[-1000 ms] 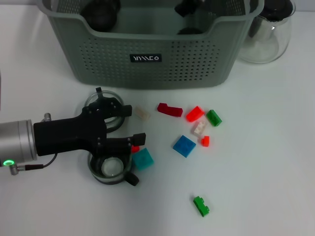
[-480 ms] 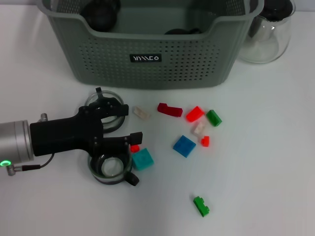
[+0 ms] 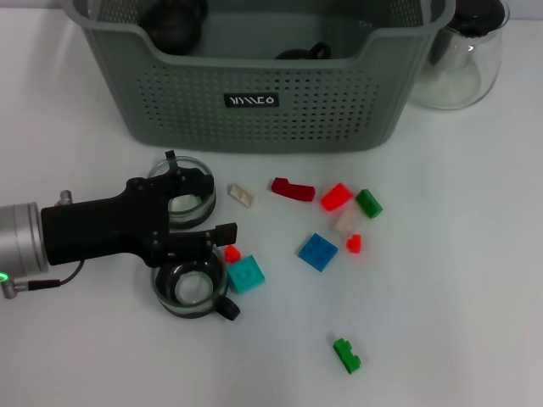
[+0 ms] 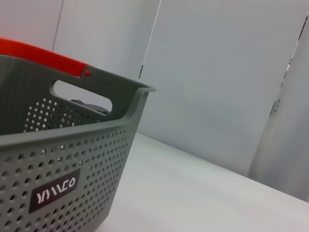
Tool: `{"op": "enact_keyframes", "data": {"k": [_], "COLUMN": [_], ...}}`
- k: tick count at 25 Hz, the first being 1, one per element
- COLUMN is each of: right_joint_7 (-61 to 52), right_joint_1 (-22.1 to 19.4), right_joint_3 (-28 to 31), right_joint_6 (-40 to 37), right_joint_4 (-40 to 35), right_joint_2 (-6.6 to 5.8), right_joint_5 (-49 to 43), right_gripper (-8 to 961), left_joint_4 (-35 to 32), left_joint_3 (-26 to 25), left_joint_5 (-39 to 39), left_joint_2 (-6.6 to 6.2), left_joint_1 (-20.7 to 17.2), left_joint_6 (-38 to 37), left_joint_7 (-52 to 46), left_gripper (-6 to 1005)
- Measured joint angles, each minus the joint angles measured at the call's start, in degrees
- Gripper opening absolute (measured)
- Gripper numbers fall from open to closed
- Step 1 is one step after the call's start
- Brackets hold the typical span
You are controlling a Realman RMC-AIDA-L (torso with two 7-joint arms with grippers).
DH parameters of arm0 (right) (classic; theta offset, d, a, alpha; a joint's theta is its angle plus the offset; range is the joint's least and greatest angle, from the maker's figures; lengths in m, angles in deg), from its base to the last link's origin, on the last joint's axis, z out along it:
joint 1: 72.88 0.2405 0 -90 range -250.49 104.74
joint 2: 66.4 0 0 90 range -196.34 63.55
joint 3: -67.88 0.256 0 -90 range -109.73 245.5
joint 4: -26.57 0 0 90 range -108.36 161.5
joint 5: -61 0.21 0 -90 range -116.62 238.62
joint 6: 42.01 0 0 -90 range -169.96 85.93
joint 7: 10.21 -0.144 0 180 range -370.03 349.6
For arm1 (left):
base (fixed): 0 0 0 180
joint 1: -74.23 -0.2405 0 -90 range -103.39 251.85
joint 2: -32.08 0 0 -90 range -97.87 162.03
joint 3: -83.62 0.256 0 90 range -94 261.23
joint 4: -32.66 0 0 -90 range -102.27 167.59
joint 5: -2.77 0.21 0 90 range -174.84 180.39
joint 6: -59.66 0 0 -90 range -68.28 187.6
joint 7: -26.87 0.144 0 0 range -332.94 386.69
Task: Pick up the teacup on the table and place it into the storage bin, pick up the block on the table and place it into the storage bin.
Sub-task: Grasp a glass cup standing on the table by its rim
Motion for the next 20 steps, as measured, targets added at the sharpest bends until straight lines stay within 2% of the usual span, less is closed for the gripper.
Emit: {"op": "enact_keyframes", "data": {"k": [4,10,13,16,20], "right_joint_7": [3.4,10.3,12.8,14.0,14.4], "right_joint_1": [-3.5,-7.4,-8.6,-9.2,-9.6], "right_joint_3": [4.2,8.0,8.1,8.5,8.5], "right_joint_6": [-7.1,-19.1,-24.5,-26.5,-26.7], "right_joint_4": [0.8,1.5,3.8,7.1,10.6], "right_joint_2": [-1.03,-1.56,-2.32,-2.65,-2.64], "right_joint_5": [6.0,6.7,5.8,2.5,-2.7], "right_gripper": [938,938,937,937,937], "left_joint_4": [-0.6,-2.2,-4.1,-7.9,-15.3], "left_joint_3": [-0.1,-0.6,-0.6,-0.5,1.7], "left_joint_5": [0.0,-0.1,0.0,0.3,0.6], "left_joint_2": [-0.09,-0.52,-0.75,-0.79,-0.8], "left_joint_1": [0.0,0.3,0.3,0.4,0.6], "left_joint_6": [-0.1,-0.2,0.1,1.1,1.9], "left_joint_7": [0.0,-1.9,-3.1,-6.1,-14.8], "left_gripper": [872,872,872,871,871]}}
